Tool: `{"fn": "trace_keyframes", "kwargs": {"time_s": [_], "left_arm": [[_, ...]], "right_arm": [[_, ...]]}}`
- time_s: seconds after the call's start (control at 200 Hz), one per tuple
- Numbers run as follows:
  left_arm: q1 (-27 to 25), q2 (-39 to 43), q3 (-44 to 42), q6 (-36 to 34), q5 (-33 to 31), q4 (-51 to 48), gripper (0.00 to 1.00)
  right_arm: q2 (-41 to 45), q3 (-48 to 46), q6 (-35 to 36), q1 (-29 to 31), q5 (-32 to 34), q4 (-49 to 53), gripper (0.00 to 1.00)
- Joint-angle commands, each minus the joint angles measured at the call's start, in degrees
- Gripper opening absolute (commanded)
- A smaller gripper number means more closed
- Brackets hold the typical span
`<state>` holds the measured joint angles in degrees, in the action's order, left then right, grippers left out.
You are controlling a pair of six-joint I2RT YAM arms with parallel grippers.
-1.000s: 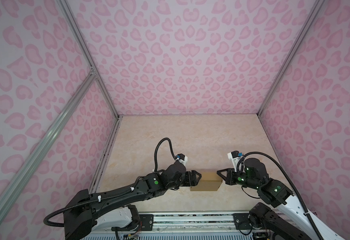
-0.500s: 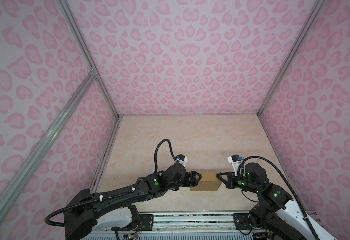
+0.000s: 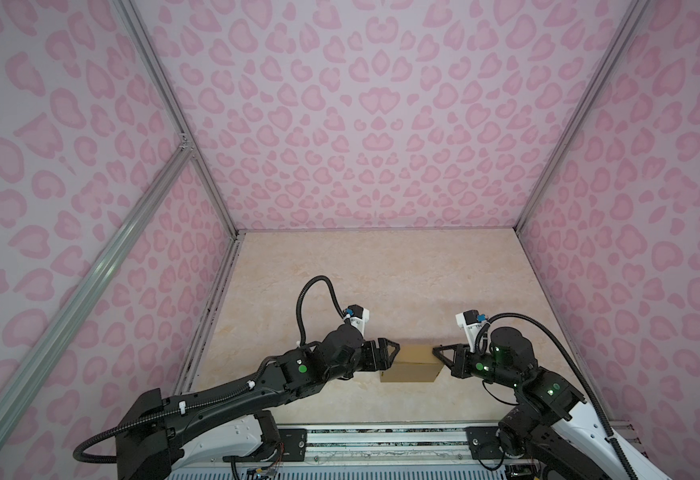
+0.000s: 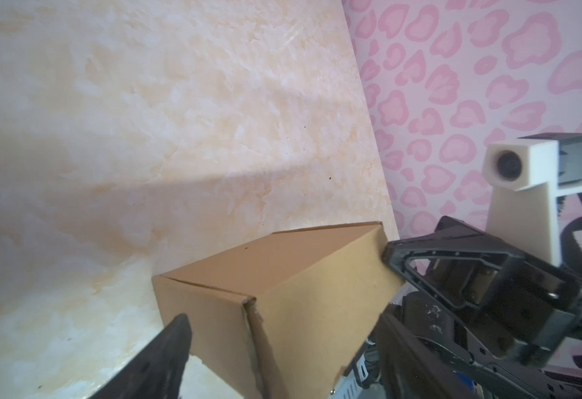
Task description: Fold the paper box
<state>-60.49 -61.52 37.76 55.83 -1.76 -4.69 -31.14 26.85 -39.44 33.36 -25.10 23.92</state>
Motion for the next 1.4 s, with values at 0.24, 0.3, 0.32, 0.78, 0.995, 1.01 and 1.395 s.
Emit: {"fn": "trace_keyframes", "kwargs": {"time_s": [0.24,0.3,0.32,0.78,0.995,1.01,1.395], "left_arm": [[0.1,2.0,-5.1,3.0,-1.2,2.0,0.84],[0.1,1.7,-5.9,3.5,-0.7,2.8,0.83],[0.2,1.7,-6.3,3.7,-0.7,3.0,0.83],[-0.6,4.8,-18.1,9.7,-2.6,10.0,0.75],[-0.3,3.4,-12.3,5.8,-3.2,6.6,0.75],[-0.2,3.4,-11.5,5.4,-3.3,6.0,0.76],[4.3,5.3,-0.8,-1.7,-0.4,-0.9,0.79]], "right_arm": [[0.0,-1.0,0.0,0.0,1.4,7.8,0.00],[0.0,-1.2,0.0,0.0,1.5,7.8,0.00],[0.0,-1.3,0.0,0.0,1.5,7.8,0.00],[1.0,-2.4,-1.1,0.0,2.9,8.2,0.00],[-0.2,-1.0,-0.8,0.0,3.5,8.5,0.00],[-0.3,-0.7,-0.7,-0.1,3.6,8.6,0.00],[-3.3,9.6,3.8,-1.8,5.7,14.6,0.16]]}}
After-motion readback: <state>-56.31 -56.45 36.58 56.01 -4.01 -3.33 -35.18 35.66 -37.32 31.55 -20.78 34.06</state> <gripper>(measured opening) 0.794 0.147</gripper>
